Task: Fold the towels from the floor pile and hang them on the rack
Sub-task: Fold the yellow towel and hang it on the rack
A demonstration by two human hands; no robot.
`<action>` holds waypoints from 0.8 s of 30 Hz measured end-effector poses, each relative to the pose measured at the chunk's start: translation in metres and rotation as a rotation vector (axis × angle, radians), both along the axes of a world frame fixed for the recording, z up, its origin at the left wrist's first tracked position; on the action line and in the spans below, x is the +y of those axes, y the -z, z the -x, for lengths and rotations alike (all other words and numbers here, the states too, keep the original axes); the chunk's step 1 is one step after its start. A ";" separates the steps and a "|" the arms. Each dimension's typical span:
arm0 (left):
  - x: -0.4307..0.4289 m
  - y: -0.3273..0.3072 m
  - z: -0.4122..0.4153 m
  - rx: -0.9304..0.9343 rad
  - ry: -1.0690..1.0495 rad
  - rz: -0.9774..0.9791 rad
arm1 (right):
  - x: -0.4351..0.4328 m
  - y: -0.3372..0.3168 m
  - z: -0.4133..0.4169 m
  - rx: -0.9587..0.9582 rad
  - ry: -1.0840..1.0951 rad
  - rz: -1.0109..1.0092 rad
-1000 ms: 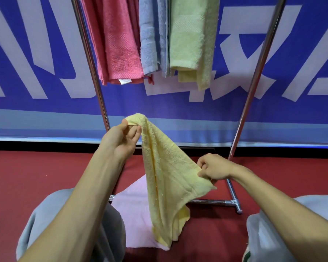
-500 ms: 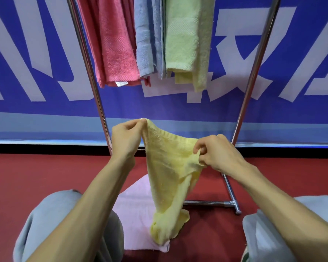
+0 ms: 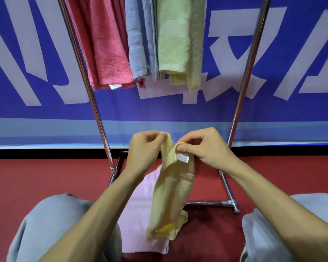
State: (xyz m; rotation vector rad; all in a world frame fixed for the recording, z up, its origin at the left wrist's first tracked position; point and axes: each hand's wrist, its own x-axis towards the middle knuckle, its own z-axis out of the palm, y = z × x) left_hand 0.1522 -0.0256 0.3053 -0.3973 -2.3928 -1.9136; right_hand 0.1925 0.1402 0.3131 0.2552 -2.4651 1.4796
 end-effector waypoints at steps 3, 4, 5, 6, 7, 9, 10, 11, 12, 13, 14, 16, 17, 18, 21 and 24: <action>0.004 -0.002 -0.004 -0.072 0.093 -0.093 | -0.001 0.004 0.001 0.034 0.070 0.042; 0.004 -0.002 -0.006 -0.096 0.129 -0.119 | -0.002 0.004 0.001 0.035 0.096 0.044; 0.005 -0.001 -0.006 -0.106 0.162 -0.126 | -0.003 0.005 0.001 0.033 0.121 0.046; 0.005 -0.001 -0.008 -0.099 0.186 -0.117 | -0.005 0.006 0.000 0.030 0.145 0.048; 0.005 0.000 -0.009 -0.088 0.203 -0.112 | -0.006 0.006 0.000 0.025 0.165 0.052; 0.005 0.000 -0.010 -0.111 0.242 -0.162 | -0.008 0.006 0.000 0.023 0.198 0.075; 0.006 0.000 -0.010 -0.150 0.262 -0.207 | -0.009 0.007 0.001 0.024 0.213 0.099; 0.006 -0.001 -0.010 -0.186 0.276 -0.248 | -0.009 0.006 0.001 0.022 0.229 0.128; 0.006 -0.002 -0.010 -0.210 0.279 -0.276 | -0.010 0.006 0.002 0.016 0.242 0.162; 0.006 -0.003 -0.009 -0.225 0.289 -0.295 | -0.010 0.006 0.002 0.005 0.253 0.199; 0.006 -0.002 -0.009 -0.232 0.311 -0.308 | -0.010 0.005 0.001 -0.009 0.260 0.237; 0.004 -0.001 -0.008 -0.216 0.369 -0.292 | -0.009 0.004 0.000 -0.036 0.264 0.302; 0.003 -0.001 -0.009 -0.189 0.378 -0.260 | -0.009 0.004 -0.001 -0.047 0.266 0.321; 0.002 0.000 -0.009 -0.152 0.366 -0.219 | -0.009 0.004 -0.002 -0.054 0.268 0.328; 0.004 0.000 -0.011 -0.029 0.272 -0.113 | -0.010 0.006 -0.002 -0.058 0.273 0.310; 0.005 0.000 -0.011 0.030 0.220 -0.095 | -0.009 0.007 0.000 -0.058 0.249 0.257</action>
